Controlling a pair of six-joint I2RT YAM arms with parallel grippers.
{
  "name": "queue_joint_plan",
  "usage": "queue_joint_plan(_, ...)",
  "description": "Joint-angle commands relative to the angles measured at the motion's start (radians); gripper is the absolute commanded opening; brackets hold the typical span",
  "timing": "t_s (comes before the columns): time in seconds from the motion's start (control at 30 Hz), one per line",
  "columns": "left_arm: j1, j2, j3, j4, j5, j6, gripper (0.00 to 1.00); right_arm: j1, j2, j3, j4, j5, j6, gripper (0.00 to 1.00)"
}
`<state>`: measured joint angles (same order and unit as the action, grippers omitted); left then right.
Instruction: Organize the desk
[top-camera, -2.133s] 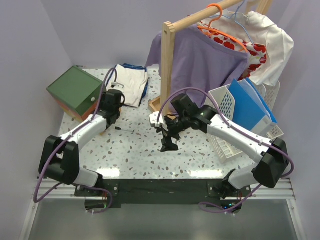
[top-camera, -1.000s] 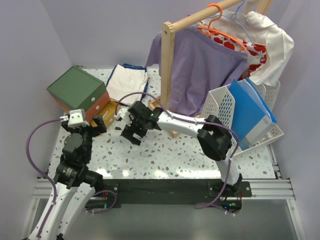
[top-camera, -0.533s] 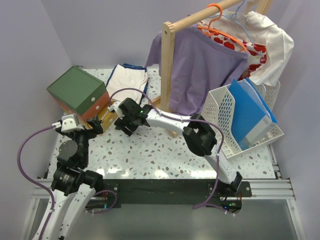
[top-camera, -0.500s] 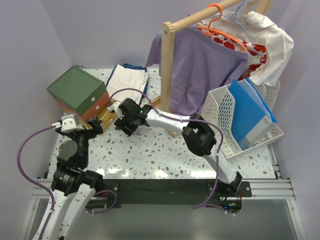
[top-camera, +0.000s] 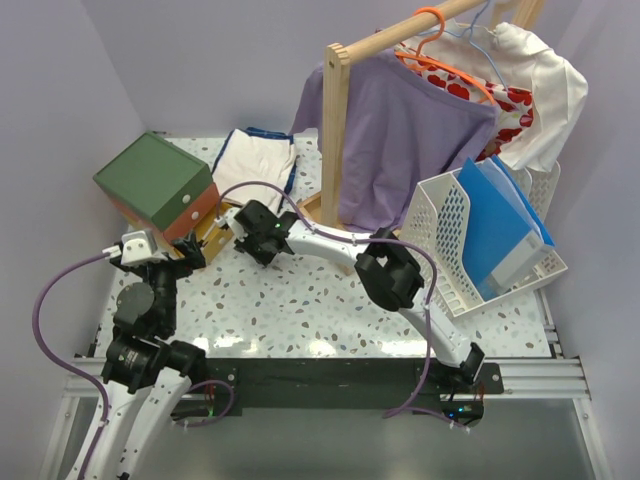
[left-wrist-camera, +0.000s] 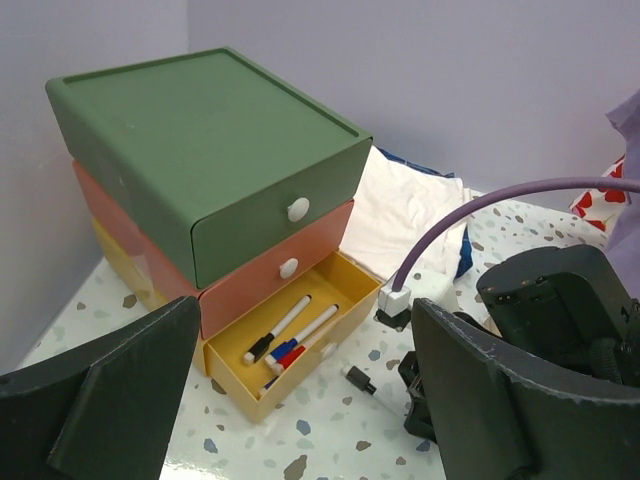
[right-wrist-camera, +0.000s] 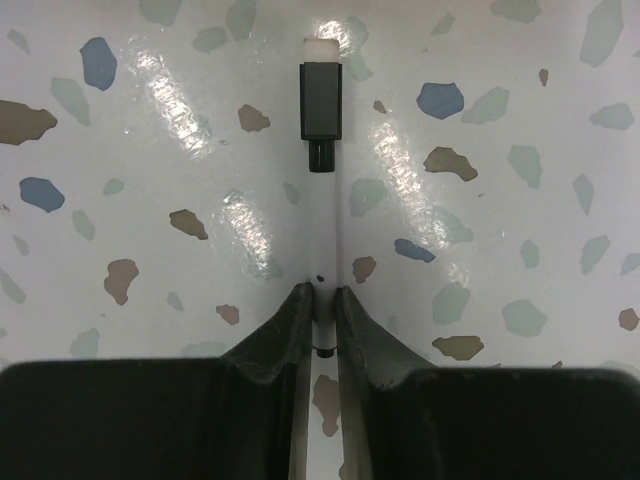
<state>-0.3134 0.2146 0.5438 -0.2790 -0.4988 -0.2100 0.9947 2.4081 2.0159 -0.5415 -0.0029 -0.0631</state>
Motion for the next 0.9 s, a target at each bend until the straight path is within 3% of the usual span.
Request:
queue_joint_plan(0.0,0.008,-0.021,-0.001,0.020,-0.007,-0.019,0.91,0.005,0.008,0.007,-0.051,0.041,-0.018,0.06)
queue_joint_plan(0.2,0.008,-0.026,-0.004,0.021,-0.003,-0.022,0.91,0.007,-0.062,-0.086,-0.031,0.035,-0.040,0.02)
queue_joint_plan(0.43,0.008,-0.027,-0.013,0.023,0.078,-0.078,0.93,-0.008,-0.268,-0.216,-0.009,-0.123,-0.078,0.00)
queue_joint_plan(0.6,0.008,-0.053,-0.080,0.040,0.242,-0.319,0.92,-0.036,-0.421,-0.318,0.034,-0.249,-0.040,0.00)
queue_joint_plan(0.87,0.008,-0.127,-0.266,0.240,0.463,-0.753,0.89,-0.073,-0.595,-0.427,0.084,-0.388,0.057,0.00)
